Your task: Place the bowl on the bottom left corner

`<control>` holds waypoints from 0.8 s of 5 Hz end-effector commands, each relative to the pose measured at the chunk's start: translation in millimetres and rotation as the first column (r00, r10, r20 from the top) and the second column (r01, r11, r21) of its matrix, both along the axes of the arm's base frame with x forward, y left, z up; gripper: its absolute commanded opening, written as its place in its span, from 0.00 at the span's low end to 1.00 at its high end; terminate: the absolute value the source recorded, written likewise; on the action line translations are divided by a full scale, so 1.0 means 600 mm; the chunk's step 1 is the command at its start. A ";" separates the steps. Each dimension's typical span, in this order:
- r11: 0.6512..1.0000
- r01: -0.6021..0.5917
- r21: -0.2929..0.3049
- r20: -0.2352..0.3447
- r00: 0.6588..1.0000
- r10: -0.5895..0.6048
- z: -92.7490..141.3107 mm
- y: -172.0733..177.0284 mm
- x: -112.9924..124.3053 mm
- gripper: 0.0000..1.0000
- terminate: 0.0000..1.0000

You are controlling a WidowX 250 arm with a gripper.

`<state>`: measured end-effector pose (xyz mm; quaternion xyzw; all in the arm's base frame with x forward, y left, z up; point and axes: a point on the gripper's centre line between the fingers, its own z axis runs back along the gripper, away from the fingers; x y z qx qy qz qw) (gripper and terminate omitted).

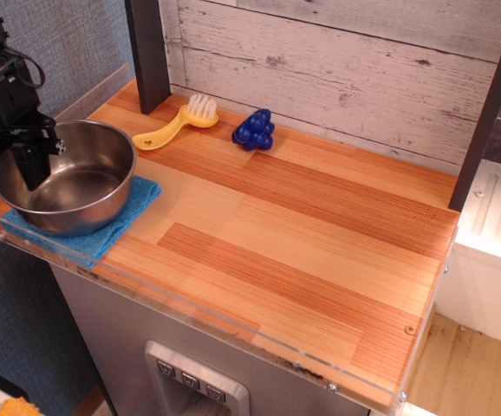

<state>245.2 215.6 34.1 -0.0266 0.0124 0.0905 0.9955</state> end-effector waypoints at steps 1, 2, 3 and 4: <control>0.974 0.173 0.146 0.094 0.978 -0.188 0.137 -0.021 0.011 1.00 0.00; 0.950 0.271 0.156 0.085 0.954 -0.287 0.167 -0.071 0.014 1.00 0.00; 0.949 0.272 0.160 0.088 0.954 -0.288 0.167 -0.134 0.024 1.00 0.00; 0.963 0.230 0.138 0.127 0.961 -0.247 0.172 -0.170 0.018 1.00 0.00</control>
